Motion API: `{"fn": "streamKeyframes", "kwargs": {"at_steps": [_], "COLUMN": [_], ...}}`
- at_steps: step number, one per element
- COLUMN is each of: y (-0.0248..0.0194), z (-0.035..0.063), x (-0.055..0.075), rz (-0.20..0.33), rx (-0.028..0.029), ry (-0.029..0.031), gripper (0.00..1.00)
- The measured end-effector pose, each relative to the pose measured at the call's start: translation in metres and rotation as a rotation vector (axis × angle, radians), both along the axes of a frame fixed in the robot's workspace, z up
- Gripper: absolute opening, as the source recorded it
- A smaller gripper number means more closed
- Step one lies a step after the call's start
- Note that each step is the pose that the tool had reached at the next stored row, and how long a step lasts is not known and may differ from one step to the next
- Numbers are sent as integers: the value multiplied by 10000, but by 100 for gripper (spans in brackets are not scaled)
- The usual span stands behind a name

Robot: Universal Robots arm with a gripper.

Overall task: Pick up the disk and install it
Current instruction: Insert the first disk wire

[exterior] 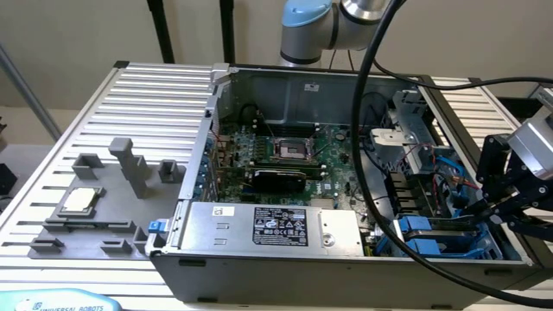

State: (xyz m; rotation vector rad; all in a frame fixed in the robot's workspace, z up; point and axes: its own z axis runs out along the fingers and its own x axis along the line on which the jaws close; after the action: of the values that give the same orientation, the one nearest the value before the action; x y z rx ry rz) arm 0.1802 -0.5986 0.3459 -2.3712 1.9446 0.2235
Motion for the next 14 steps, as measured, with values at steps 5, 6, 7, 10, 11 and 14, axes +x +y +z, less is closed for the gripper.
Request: {"fn": "streamKeyframes", "kwargs": {"at_steps": [5, 6, 7, 10, 11, 14], "y": [0, 0, 0, 0, 0, 2], "z": [26, 32, 37, 38, 39, 38], "x": [-29, -50, -80, -211, -256, -357], "rz": [17, 18, 18, 19, 18, 2], "rx": [2, 1, -1, 0, -1, -8], "ry": [-50, -61, -68, -71, -72, -73], "gripper": [16, 16, 16, 16, 16, 16]}}
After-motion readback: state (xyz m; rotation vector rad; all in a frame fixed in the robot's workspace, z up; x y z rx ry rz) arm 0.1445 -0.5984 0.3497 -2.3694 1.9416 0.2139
